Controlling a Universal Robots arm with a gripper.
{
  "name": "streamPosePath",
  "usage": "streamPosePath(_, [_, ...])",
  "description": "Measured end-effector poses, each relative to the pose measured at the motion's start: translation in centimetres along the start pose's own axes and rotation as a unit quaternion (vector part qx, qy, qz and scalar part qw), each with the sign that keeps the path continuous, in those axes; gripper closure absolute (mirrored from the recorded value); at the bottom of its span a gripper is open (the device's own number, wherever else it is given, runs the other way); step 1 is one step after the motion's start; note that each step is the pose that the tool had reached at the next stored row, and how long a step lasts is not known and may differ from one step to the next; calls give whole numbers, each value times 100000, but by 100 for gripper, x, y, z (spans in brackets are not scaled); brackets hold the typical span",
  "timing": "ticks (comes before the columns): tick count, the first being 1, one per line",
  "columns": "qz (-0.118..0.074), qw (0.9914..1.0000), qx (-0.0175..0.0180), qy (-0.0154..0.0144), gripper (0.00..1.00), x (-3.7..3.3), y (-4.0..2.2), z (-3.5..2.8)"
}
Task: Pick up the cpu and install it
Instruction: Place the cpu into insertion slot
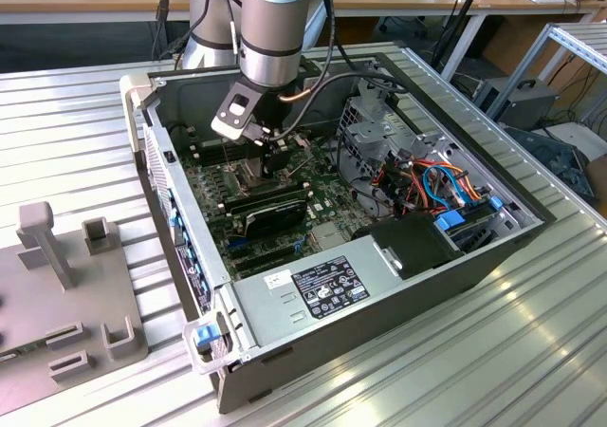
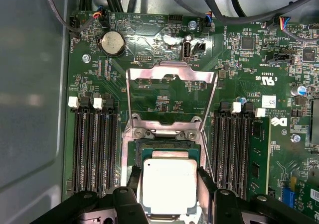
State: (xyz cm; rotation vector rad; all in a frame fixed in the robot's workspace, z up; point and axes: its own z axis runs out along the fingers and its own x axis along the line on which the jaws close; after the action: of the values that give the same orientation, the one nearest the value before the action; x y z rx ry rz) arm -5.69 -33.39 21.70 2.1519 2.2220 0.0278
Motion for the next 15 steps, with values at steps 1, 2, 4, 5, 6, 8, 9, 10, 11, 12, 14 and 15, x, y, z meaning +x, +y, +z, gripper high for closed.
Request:
streamPosePath(1, [1, 100000, -14, 14, 46, 1, 0, 5])
streamPosePath(2, [-1, 100000, -7, -3, 46, 0, 0, 6])
streamPosePath(4, [-2, 100000, 1, -14, 46, 0, 0, 6])
streamPosePath(5, [-3, 100000, 0, -14, 46, 0, 0, 7])
streamPosePath(6, [-1, 100000, -5, -4, 46, 0, 0, 9])
streamPosePath(8, [-1, 100000, -9, 2, 46, 0, -1, 12])
streamPosePath(9, [-1, 100000, -3, -12, 46, 0, -1, 12])
streamPosePath(10, [-1, 100000, -7, -7, 46, 0, -1, 14])
streamPosePath(11, [-1, 100000, -10, 1, 46, 0, -1, 16])
streamPosePath(12, [1, 100000, -21, 9, 46, 1, -1, 20])
streamPosePath(14, [-1, 100000, -8, -14, 46, 0, -1, 21])
streamPosePath(15, [0, 100000, -9, -11, 46, 0, -1, 21])
